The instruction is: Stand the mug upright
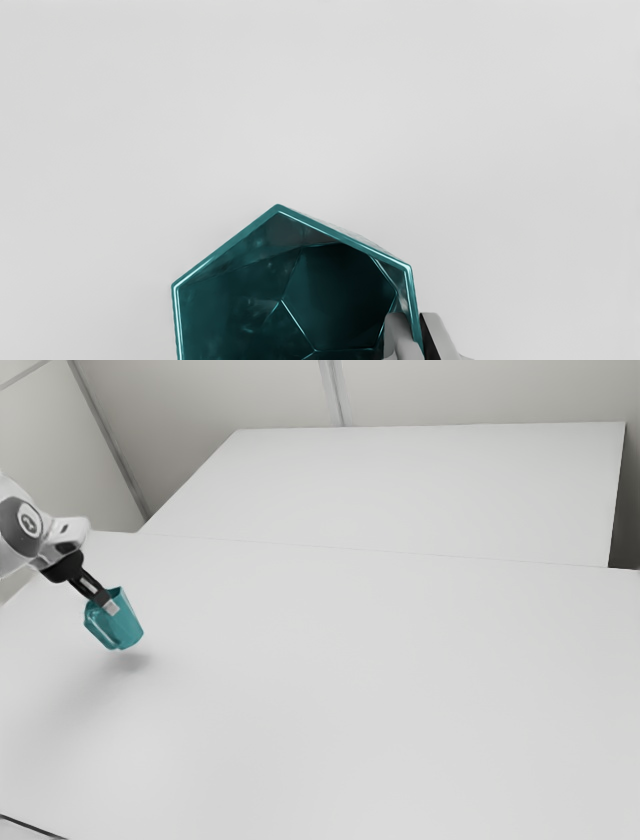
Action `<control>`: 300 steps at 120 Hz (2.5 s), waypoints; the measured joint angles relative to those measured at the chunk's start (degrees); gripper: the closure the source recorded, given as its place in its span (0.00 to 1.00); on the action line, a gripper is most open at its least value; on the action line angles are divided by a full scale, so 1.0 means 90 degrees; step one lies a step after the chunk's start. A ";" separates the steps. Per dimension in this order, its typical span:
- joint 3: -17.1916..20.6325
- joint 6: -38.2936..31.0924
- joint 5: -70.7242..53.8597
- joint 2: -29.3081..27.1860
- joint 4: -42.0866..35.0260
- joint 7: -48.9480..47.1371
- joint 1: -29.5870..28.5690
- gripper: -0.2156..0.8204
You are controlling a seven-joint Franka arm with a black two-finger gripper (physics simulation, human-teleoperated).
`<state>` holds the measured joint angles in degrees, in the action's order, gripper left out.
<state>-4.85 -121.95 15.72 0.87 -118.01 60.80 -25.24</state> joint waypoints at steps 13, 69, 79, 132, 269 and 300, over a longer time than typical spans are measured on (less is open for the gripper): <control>0.0002 0.0172 -0.0070 -0.0006 -0.0005 -0.0563 0.0341 0.97; 0.0262 0.0378 -0.0599 0.0131 -0.0040 -0.2380 0.1127 0.97; 0.0265 0.0285 -0.0764 0.0235 -0.0016 -0.2622 0.1238 0.97; 0.0266 0.0020 -0.1015 0.0391 -0.0006 -0.3663 0.1738 0.97; 0.0282 0.0457 -0.1112 0.1264 0.0970 -0.4969 0.2451 0.62; 0.0297 0.0639 -0.1127 0.1584 0.1433 -0.5092 0.2511 0.55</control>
<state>-2.18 -116.20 5.58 15.12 -105.12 14.97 -2.65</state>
